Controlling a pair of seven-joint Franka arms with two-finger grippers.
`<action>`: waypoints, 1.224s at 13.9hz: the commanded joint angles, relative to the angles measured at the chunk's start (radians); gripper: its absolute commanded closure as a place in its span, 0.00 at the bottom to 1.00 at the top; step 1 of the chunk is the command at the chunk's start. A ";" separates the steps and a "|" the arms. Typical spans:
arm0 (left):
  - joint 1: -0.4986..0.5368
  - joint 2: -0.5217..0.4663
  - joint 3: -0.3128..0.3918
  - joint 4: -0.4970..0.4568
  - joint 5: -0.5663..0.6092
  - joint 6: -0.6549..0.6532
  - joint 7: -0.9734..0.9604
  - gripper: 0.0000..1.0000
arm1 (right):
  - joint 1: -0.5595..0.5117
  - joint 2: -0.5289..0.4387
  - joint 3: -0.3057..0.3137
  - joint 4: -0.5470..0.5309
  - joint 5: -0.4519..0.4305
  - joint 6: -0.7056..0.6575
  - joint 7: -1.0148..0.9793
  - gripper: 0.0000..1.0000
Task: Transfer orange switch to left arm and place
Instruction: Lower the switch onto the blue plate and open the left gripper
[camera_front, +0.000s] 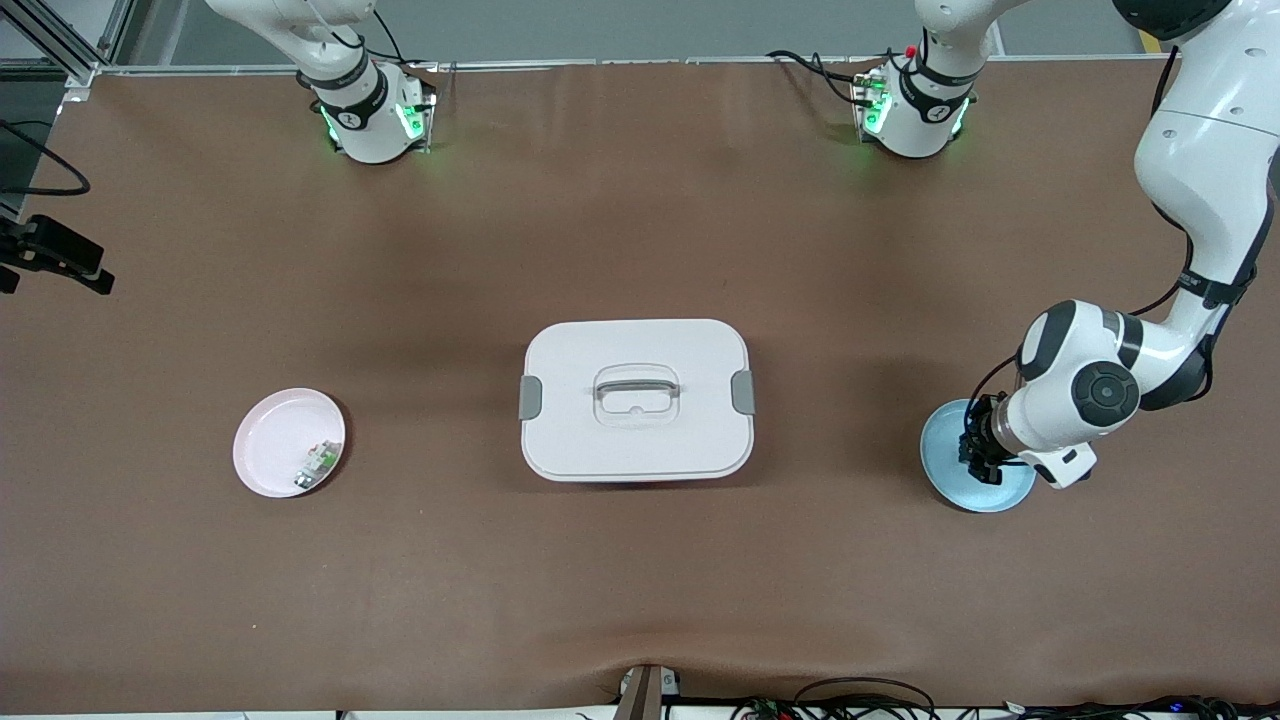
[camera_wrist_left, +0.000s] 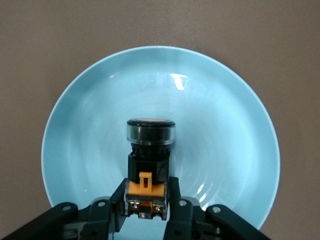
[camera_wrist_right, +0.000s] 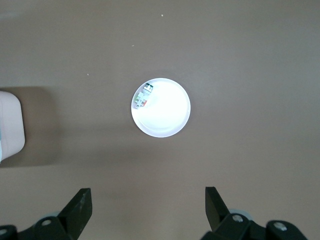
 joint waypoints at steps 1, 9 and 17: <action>-0.018 0.012 0.020 0.028 0.044 0.013 -0.024 0.58 | 0.020 -0.005 -0.042 0.009 0.038 -0.023 0.041 0.00; -0.033 0.020 0.024 0.025 0.097 0.018 -0.042 0.00 | 0.020 -0.005 -0.039 0.017 0.038 -0.072 0.044 0.00; -0.026 0.011 0.026 0.024 0.103 0.004 -0.022 0.00 | 0.008 -0.001 -0.042 0.037 0.035 -0.125 0.053 0.00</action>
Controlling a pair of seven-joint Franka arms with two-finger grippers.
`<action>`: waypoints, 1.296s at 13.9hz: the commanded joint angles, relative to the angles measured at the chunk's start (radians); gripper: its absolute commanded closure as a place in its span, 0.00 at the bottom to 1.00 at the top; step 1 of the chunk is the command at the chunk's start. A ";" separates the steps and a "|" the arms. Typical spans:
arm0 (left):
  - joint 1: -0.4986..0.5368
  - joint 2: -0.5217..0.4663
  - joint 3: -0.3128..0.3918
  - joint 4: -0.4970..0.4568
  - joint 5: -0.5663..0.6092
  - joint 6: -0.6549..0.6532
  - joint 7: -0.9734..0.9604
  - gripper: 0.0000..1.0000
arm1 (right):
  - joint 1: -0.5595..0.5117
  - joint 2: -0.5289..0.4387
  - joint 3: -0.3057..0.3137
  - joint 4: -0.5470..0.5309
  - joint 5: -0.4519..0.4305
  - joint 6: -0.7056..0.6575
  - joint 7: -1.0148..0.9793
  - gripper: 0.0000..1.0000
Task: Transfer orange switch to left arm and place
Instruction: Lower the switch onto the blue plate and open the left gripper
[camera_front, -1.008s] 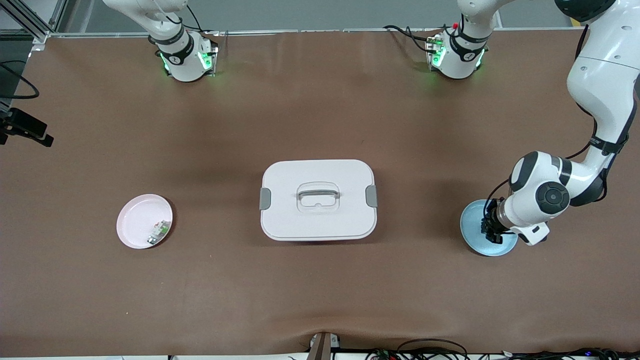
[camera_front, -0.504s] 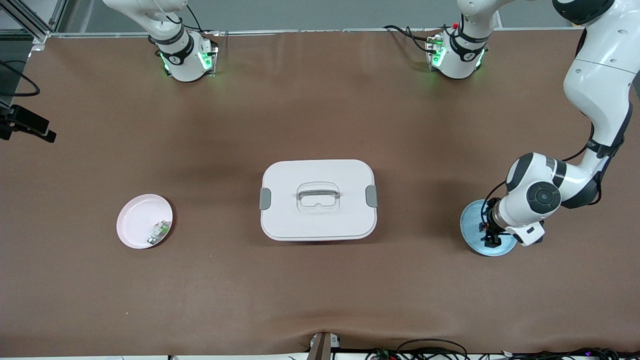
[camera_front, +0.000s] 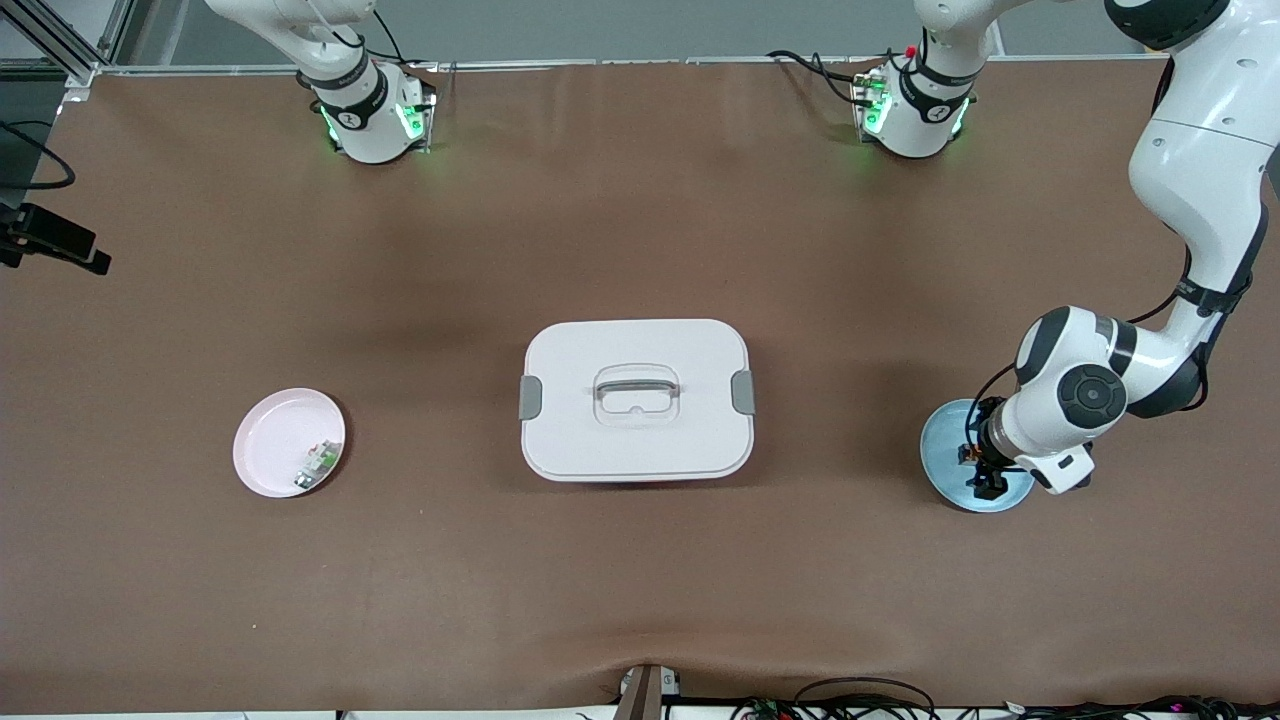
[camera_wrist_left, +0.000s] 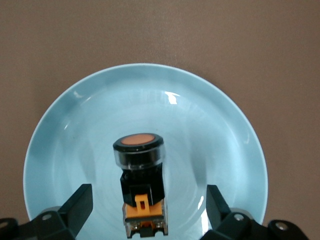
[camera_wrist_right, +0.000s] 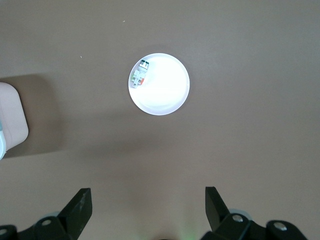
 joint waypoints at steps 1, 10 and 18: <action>-0.012 -0.020 0.008 -0.002 0.024 -0.025 -0.002 0.00 | -0.001 -0.001 0.002 0.024 0.012 -0.023 0.017 0.00; -0.258 -0.239 0.293 -0.181 -0.140 0.136 0.255 0.00 | 0.013 -0.001 0.006 0.038 0.051 -0.026 0.086 0.00; -0.255 -0.339 0.304 -0.255 -0.259 0.148 0.866 0.00 | 0.014 -0.001 0.006 0.038 0.029 -0.026 0.072 0.00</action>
